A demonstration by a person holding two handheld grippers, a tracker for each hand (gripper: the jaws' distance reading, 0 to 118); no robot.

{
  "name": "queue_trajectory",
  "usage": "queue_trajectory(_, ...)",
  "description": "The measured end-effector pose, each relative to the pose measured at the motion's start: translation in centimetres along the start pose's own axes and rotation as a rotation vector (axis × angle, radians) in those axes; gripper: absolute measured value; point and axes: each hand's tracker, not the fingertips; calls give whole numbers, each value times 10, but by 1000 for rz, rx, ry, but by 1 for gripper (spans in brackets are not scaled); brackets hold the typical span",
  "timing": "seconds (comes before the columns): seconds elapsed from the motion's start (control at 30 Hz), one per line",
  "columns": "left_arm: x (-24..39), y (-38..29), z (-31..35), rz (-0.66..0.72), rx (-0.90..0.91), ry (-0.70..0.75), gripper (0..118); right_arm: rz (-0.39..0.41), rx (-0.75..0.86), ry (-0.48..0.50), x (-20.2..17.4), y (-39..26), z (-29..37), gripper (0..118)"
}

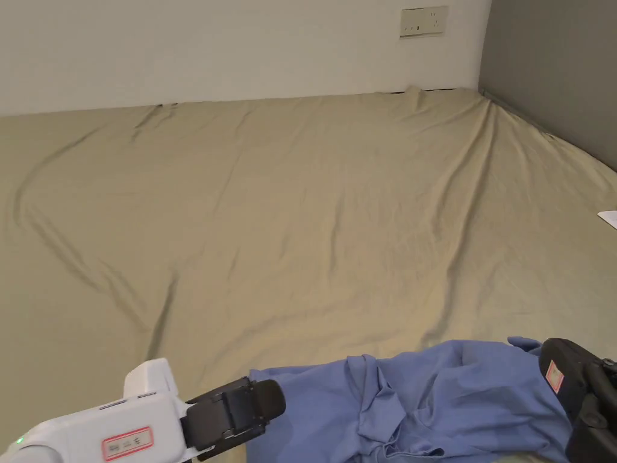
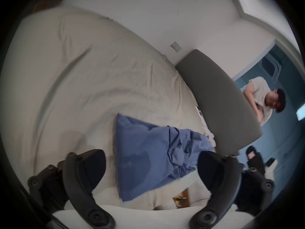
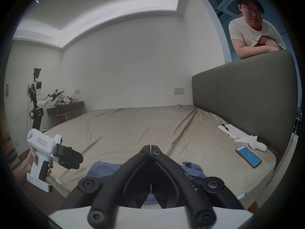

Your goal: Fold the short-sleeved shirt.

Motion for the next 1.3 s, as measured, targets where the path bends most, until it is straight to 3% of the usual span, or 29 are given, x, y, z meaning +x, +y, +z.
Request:
queue_trajectory(0.1,-28,1,-10,112,-5,-15,111,2,-7,10,-2,0,-4,2)
queue_trajectory(0.27,-47,-1,-39,95,-82,22,110,3,-11,12,-1,1,-6,2)
queue_trajectory(0.37,-52,4,-44,138,-58,-158,109,-8,-18,0,2,0,-9,2)
queue_trajectory(0.43,-62,8,-61,233,-90,-260,103,-27,-23,6,5,-1,-10,2)
queue_trajectory(0.5,-65,6,-74,282,-88,-317,91,-34,-27,3,5,-2,-11,2)
queue_trajectory(0.6,-57,1,-91,287,-90,-310,81,-15,-37,-8,5,-2,-11,2)
queue_trajectory(0.63,-49,0,-93,257,-87,-278,72,-12,-42,-9,5,-3,-11,2)
queue_trajectory(0.7,-30,1,-93,150,-121,-99,20,-9,-49,-9,6,-3,-12,2)
queue_trajectory(0.73,-23,3,-90,71,-141,41,13,-8,-51,-10,7,-3,-12,2)
queue_trajectory(0.77,-19,4,-88,53,-162,82,12,-7,-51,-9,7,-2,-12,2)
queue_trajectory(0.87,-14,19,-64,135,-173,2,12,-9,-47,-4,8,-2,-12,2)
queue_trajectory(0.93,-3,30,-46,40,-124,28,12,-18,-45,5,6,-2,-13,2)
queue_trajectory(1.03,7,49,-18,-100,-78,179,12,-19,-45,19,2,-3,-15,2)
queue_trajectory(1.2,-3,72,31,-146,-14,461,12,-20,-44,48,-3,-5,-18,2)
queue_trajectory(1.3,23,61,35,-345,-2,687,12,-18,-45,52,-7,-6,-21,2)
